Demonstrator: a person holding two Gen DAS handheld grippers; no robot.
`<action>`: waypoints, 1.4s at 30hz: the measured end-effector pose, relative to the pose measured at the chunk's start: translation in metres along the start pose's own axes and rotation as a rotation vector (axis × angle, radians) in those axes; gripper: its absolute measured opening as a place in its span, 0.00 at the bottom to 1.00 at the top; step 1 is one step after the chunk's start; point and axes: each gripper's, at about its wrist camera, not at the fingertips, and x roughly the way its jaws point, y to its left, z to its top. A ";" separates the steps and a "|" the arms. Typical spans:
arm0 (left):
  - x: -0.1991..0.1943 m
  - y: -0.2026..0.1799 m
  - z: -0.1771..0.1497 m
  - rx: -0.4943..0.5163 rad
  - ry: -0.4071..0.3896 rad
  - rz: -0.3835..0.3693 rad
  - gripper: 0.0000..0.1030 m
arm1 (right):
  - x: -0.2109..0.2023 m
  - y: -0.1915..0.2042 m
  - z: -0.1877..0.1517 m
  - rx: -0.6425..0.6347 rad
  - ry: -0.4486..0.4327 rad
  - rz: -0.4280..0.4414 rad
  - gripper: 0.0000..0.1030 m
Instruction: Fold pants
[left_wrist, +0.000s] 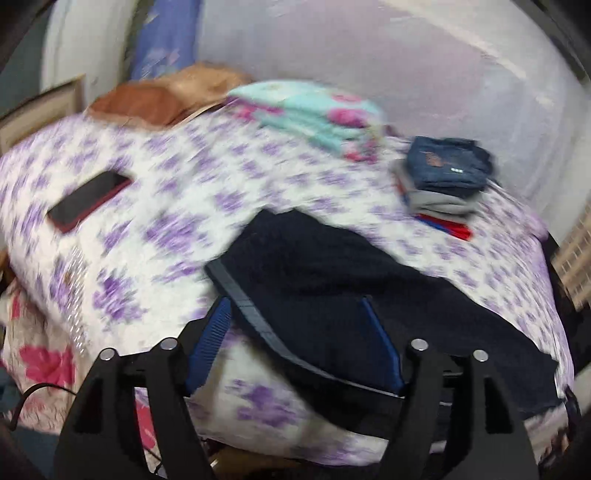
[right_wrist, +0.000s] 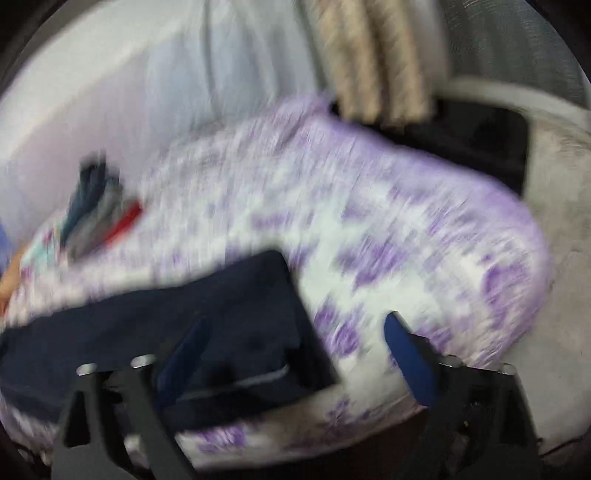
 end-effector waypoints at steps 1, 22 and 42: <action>-0.002 -0.017 -0.003 0.042 0.003 -0.039 0.75 | 0.017 0.003 -0.001 -0.035 0.076 0.037 0.22; 0.080 -0.104 -0.058 0.312 0.228 -0.120 0.91 | 0.040 0.017 0.080 -0.282 0.079 0.008 0.74; 0.080 -0.107 -0.062 0.328 0.212 -0.118 0.94 | 0.055 -0.006 0.098 -0.197 0.064 0.036 0.64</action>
